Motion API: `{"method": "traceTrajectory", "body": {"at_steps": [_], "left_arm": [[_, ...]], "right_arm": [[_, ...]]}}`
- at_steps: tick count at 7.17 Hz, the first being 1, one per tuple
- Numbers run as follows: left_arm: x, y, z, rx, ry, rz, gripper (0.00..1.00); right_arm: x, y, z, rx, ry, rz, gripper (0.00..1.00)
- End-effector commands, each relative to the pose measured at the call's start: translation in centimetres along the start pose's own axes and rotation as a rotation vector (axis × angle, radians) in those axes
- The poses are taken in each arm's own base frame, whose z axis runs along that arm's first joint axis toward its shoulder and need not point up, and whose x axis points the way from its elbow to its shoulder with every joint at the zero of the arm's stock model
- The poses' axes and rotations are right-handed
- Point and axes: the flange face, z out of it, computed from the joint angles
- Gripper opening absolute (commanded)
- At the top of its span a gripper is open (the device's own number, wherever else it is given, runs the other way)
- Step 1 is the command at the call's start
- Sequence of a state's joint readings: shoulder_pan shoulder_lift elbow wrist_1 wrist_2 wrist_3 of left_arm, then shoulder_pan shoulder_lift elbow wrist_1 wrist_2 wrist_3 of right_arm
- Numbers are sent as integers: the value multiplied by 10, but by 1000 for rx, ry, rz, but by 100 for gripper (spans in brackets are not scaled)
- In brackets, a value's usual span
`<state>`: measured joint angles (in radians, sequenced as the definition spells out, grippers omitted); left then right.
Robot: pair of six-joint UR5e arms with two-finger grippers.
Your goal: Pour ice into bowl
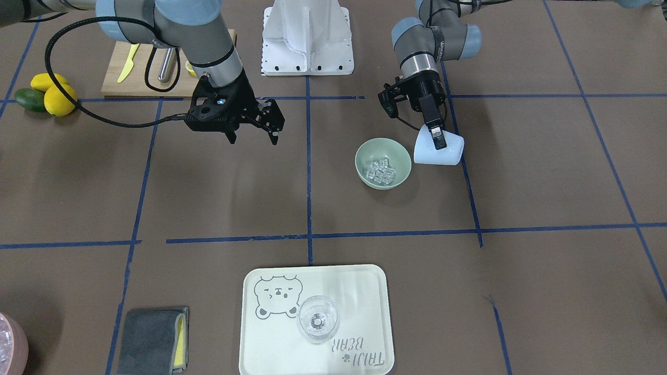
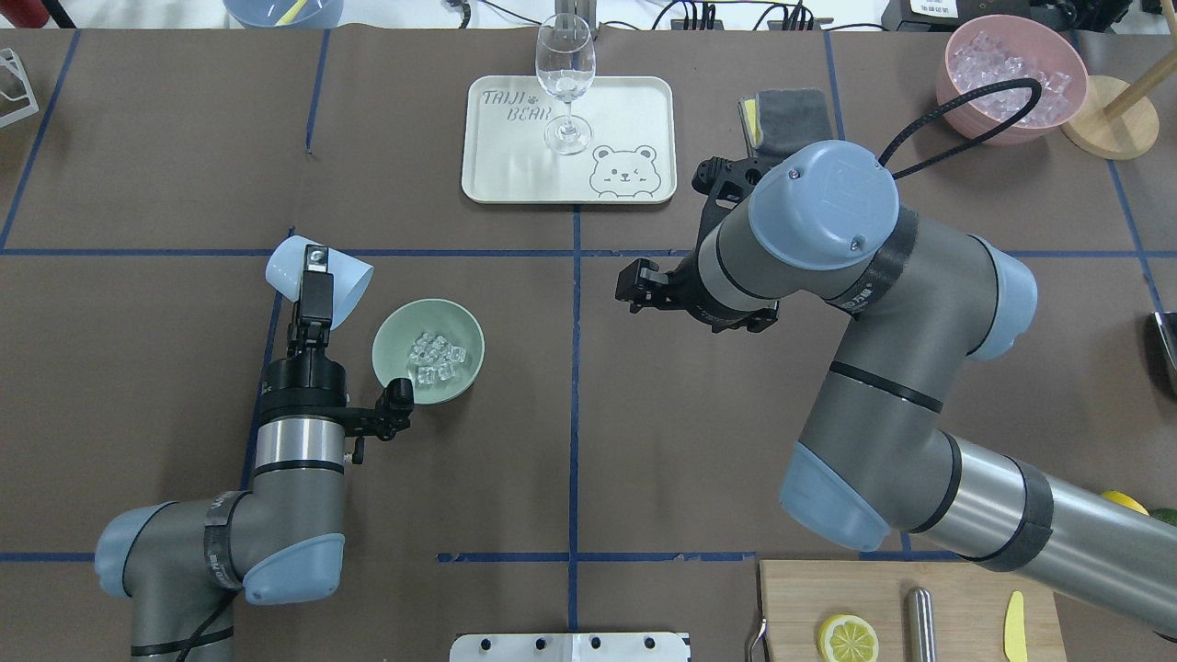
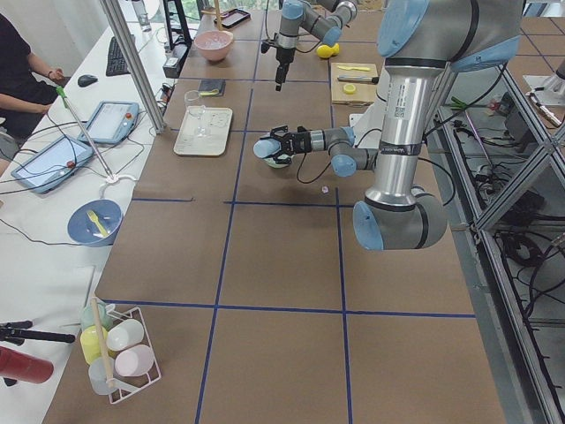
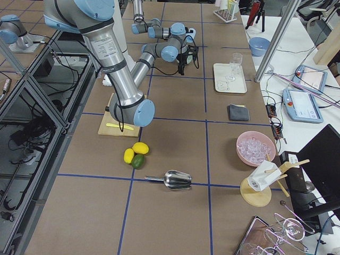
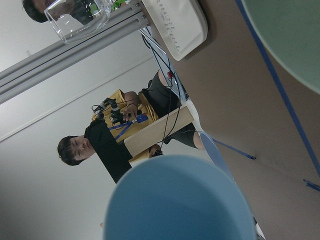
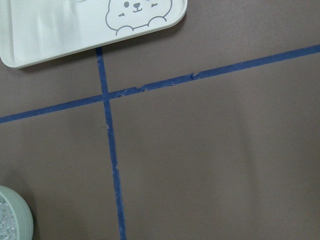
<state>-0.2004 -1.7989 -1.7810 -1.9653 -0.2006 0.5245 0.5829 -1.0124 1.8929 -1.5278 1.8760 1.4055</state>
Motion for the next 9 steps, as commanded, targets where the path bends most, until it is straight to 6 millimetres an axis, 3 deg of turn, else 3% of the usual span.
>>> {"method": "traceTrajectory", "body": {"at_steps": [1, 3, 4, 6, 7, 9], "left_arm": [[-7, 11, -2, 14, -4, -98, 0], [-7, 34, -6, 61, 62, -105, 0], [3, 47, -7, 112, 148, -74, 0], [-7, 62, -9, 206, 280, -83, 0], [-23, 81, -7, 237, 345, -174, 0], [-2, 125, -12, 228, 449, -526, 0]], "right_arm": [[-6, 0, -4, 2, -12, 16, 100], [-10, 1, -6, 1, -17, 16, 100], [-11, 1, -6, 2, -19, 20, 100], [-12, 2, -6, 1, -22, 19, 100], [-13, 3, -7, 0, -23, 19, 100], [-19, 5, -9, -2, -33, 34, 100]]}}
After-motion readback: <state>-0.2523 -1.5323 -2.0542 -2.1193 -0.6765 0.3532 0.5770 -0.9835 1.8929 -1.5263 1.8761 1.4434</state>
